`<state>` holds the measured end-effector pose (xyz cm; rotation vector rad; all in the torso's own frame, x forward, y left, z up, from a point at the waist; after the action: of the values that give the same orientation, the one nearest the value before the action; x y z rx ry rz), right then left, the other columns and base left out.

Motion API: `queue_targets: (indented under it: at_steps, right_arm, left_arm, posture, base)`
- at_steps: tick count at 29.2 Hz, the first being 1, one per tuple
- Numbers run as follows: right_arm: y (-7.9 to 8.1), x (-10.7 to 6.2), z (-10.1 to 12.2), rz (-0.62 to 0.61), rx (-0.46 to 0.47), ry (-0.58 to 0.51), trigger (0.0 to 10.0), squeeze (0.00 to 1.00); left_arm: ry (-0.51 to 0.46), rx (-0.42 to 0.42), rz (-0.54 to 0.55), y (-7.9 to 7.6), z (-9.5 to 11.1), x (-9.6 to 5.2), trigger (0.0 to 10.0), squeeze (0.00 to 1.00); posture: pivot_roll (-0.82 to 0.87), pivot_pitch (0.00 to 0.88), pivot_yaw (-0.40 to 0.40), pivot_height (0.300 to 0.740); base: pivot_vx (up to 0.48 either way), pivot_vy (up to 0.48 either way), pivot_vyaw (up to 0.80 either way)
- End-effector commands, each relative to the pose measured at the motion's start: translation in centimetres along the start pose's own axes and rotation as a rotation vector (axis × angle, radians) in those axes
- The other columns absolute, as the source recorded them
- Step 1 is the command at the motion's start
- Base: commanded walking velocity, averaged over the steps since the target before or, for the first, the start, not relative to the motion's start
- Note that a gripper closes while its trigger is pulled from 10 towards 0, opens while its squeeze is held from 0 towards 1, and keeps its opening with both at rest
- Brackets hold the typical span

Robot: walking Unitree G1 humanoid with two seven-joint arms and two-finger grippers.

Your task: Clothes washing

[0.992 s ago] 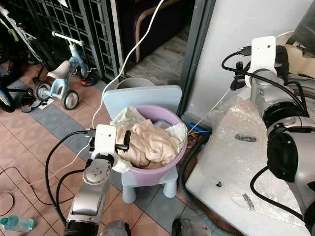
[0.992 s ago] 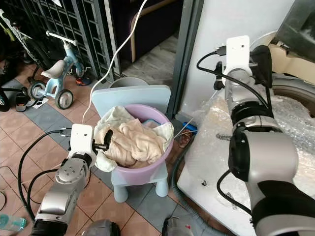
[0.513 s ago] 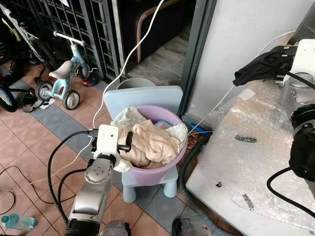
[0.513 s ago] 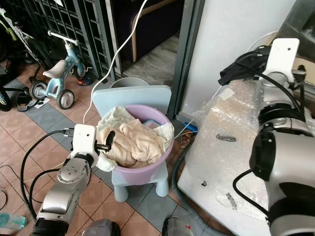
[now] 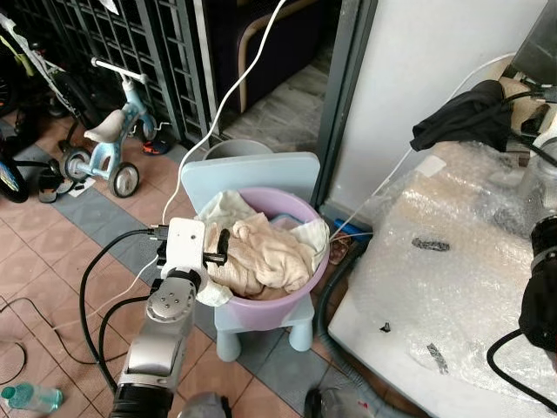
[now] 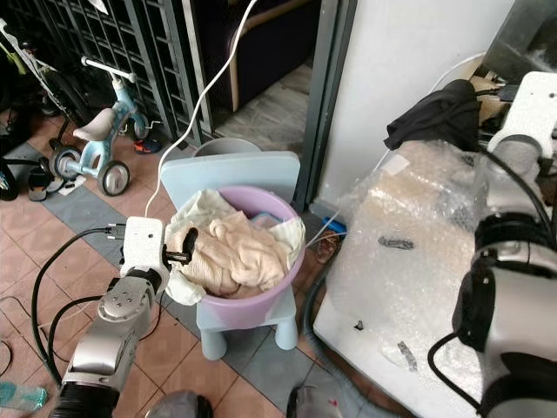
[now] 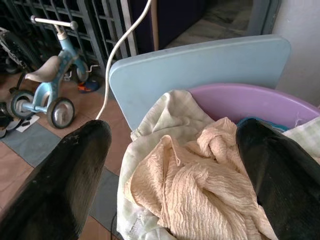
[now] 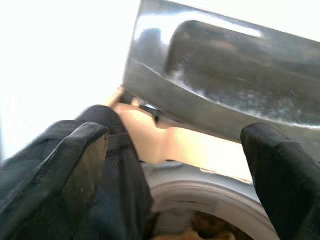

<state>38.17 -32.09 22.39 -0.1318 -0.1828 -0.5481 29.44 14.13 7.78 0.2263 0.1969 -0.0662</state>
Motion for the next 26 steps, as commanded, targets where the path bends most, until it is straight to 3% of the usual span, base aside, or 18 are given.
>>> queue_targets:
  at_steps: [1, 3, 5, 9, 13, 15, 16, 20, 22, 26]
  right_arm:
    - [0.8, -1.3, 1.1, 0.074, -0.017, -0.127, 10.0, 1.0]
    - [1.2, -2.8, 0.6, 0.103, -0.013, -0.153, 10.0, 1.0]
    - [1.4, -3.1, 0.3, 0.112, -0.011, -0.147, 10.0, 1.0]
    - [2.9, -4.5, 0.0, 0.197, 0.012, -0.124, 10.0, 0.73]
    - [4.2, -5.4, 0.8, 0.267, -0.006, -0.153, 10.0, 0.58]
    - [5.3, -5.9, 1.0, 0.344, -0.015, -0.153, 10.0, 0.46]
    - [5.8, -5.9, 1.2, 0.383, -0.033, -0.156, 10.0, 0.35]
    - [6.7, -5.8, 1.7, 0.448, -0.051, -0.168, 10.0, 0.3]
    - [7.0, -5.8, 1.8, 0.461, -0.056, -0.171, 10.0, 0.16]
    - [7.3, -6.0, 1.7, 0.462, -0.041, -0.166, 10.0, 0.15]
  left_arm:
    - [-0.052, -0.01, 0.014, 0.7, 1.0, -0.1, 10.0, 0.0]
    - [-0.065, -0.01, 0.003, 0.6, 1.2, 0.0, 10.0, 0.0]
    - [-0.067, -0.007, 0.0, 0.6, 1.3, 0.1, 10.0, 0.0]
    - [-0.101, 0.006, -0.029, 0.1, 2.3, 0.5, 10.0, 0.0]
    - [-0.109, 0.009, -0.035, 0.1, 2.5, 0.5, 10.0, 0.0]
    - [-0.107, -0.005, -0.041, -0.1, 2.1, 0.2, 10.0, 0.0]
    - [-0.112, -0.023, -0.035, 0.0, 2.1, 0.2, 10.0, 0.0]
    - [-0.11, -0.047, -0.014, 0.3, 2.0, 0.2, 10.0, 0.0]
    - [-0.11, -0.041, -0.008, 0.4, 1.9, 0.1, 10.0, 0.0]
    - [-0.112, -0.038, -0.017, 0.2, 1.8, 0.0, 10.0, 0.0]
  posture:
    - [0.05, 0.0, 0.011, 0.74]
    - [0.04, 0.0, 0.019, 0.74]
    - [0.04, 0.0, 0.021, 0.74]
    - [0.02, 0.006, 0.037, 0.74]
    - [0.02, 0.021, 0.046, 0.74]
    - [0.02, 0.012, 0.04, 0.74]
    - [0.02, 0.011, 0.037, 0.74]
    - [0.03, 0.0, 0.026, 0.74]
    - [0.03, 0.0, 0.02, 0.74]
    - [0.04, 0.0, 0.012, 0.74]
  base:
    - [0.0, 0.0, 0.0]
    - [0.129, 0.0, 0.0]
    - [0.263, 0.0, 0.0]
    - [0.0, 0.0, -0.6]
    - [0.0, 0.0, -0.8]
    - [0.0, -0.268, -0.65]
    - [0.0, 0.0, 0.0]
    - [0.0, 0.0, 0.0]
    - [0.0, 0.0, 0.0]
    - [0.0, 0.0, 0.0]
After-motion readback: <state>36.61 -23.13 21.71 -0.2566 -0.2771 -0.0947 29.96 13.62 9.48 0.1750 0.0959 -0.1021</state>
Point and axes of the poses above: a point about 5 cm out from each wrist's last joint towards the gripper, its own x axis pointing out of the wrist towards the gripper, its own z axis along the axis of the wrist's last joint, y = z × x, the point moved 2 cm from there along x, pointing out of the wrist towards the gripper, and after that the axes turned 8 degrees about x, right-handed, at the moved point
